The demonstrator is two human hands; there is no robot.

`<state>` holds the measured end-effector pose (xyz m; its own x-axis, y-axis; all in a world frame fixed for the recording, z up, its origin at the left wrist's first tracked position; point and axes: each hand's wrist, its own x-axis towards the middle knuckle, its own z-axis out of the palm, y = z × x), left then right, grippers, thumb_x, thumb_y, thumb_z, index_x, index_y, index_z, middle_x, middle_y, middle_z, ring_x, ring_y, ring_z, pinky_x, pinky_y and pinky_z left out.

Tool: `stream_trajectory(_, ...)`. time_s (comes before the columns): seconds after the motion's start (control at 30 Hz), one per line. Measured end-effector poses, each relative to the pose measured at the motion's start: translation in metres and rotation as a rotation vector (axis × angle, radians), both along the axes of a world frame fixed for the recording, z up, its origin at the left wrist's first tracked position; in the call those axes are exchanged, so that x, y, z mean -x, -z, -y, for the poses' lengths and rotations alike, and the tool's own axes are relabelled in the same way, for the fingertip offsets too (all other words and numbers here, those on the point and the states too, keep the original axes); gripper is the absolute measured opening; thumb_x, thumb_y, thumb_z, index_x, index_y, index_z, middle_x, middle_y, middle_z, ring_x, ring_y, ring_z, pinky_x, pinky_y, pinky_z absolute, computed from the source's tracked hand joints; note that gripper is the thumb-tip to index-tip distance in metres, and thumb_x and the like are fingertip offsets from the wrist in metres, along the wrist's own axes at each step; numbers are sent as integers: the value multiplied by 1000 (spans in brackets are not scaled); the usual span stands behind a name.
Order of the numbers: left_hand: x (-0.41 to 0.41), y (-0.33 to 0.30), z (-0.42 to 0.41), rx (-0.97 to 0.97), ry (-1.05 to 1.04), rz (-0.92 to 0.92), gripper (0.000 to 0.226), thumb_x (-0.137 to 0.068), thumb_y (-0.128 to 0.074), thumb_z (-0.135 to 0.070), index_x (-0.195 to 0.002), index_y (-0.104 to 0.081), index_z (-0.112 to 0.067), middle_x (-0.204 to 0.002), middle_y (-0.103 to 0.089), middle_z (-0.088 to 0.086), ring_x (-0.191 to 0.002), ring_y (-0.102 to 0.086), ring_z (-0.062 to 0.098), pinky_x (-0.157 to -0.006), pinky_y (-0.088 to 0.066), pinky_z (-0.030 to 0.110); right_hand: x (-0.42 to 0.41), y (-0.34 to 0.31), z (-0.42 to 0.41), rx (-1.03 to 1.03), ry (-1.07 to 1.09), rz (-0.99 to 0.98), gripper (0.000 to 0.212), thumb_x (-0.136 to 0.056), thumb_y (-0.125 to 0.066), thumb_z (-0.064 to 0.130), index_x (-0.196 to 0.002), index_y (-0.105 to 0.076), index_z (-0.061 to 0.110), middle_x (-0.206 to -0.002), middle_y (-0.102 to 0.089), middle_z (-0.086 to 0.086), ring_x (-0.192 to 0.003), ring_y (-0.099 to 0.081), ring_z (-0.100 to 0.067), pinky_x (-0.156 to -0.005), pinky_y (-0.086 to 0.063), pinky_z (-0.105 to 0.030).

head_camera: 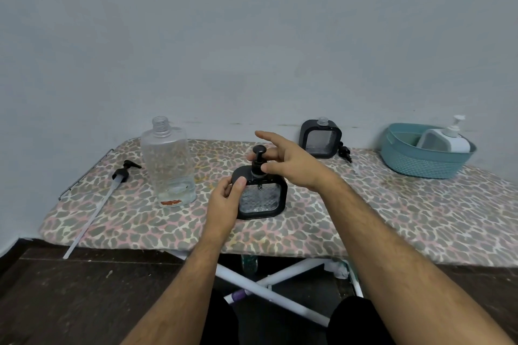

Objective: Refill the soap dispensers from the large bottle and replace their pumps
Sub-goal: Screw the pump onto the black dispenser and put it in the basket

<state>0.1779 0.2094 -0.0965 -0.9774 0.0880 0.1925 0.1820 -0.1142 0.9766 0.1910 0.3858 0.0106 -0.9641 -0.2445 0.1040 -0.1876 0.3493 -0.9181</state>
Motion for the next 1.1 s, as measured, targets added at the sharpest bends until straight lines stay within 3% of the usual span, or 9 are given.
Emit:
stream_trajectory(0.17, 1, 1, 0, 2, 0, 0, 40, -82, -61, -56, -103, -67, -23, -91, -74, -4, -83, -72, 14, -66, -57, 23, 6, 10, 0, 23, 104, -51, 70, -81, -78, 6, -141, -46, 23, -93, -75, 8, -95, -65, -9, -91, -46, -23)
stream_trajectory(0.37, 2, 2, 1, 4, -4, -2, 45, -77, -62, -63, -103, -67, -26, -91, -74, -3, -84, -72, 16, -69, -59, 28, 6, 23, 11, -18, 305, -180, 69, -68, -91, 25, -127, -56, 31, -87, -64, 12, -67, -52, -2, -72, -47, -21)
stream_trajectory(0.43, 2, 2, 1, 6, -1, -3, 47, -76, -61, -65, -103, -67, -27, -92, -74, -2, -86, -72, 19, -72, -59, 32, 5, 25, 16, -47, 323, -209, 70, -68, -90, 29, -129, -54, 31, -88, -61, 13, -71, -53, -2, -71, -44, -19)
stream_trajectory(0.53, 1, 1, 1, 1, 1, -6, 48, -76, -62, -65, -104, -67, -27, -92, -74, -2, -86, -72, 19, -72, -59, 30, 5, 19, 15, -95, 262, -179, 77, -74, -85, 34, -139, -45, 32, -103, -59, 10, -99, -58, -4, -80, -41, -19)
stream_trajectory(0.63, 0, 0, 0, -3, 3, 0, 43, -76, -62, -64, -101, -68, -30, -92, -75, -3, -86, -72, 17, -69, -58, 27, 4, 6, 5, -3, 109, -68, 75, -85, -74, 17, -147, -34, 32, -122, -63, 5, -118, -58, -10, -95, -43, -28)
stream_trajectory(0.7, 0, 0, 0, 0, -1, 4, 37, -77, -62, -65, -97, -69, -34, -92, -74, -2, -86, -72, 18, -69, -58, 29, 5, -1, -2, 60, 5, 5, 76, -89, -62, -2, -150, -31, 30, -122, -67, -1, -117, -62, -15, -96, -50, -32)
stream_trajectory(0.8, 1, 2, 0, -4, -3, 9, 39, -77, -63, -64, -98, -68, -32, -94, -73, 2, -89, -71, 22, -74, -59, 35, 5, -3, -6, 26, -59, 35, 74, -91, -55, -11, -150, -33, 26, -119, -71, -6, -115, -66, -17, -97, -51, -29)
stream_trajectory(0.97, 1, 3, 1, -8, -3, 11, 37, -76, -64, -65, -97, -68, -35, -94, -74, -1, -89, -71, 20, -75, -59, 34, 6, 2, -5, 35, 4, 1, 67, -87, -67, -3, -144, -43, 24, -109, -75, -2, -106, -69, -16, -100, -49, -35)
stream_trajectory(1.1, 1, 2, 1, -2, -3, 4, 38, -77, -63, -64, -97, -68, -33, -92, -74, 0, -88, -71, 21, -74, -59, 34, 7, 9, 2, -3, 132, -85, 65, -77, -82, 9, -133, -52, 25, -93, -74, -2, -77, -57, -14, -92, -50, -43)
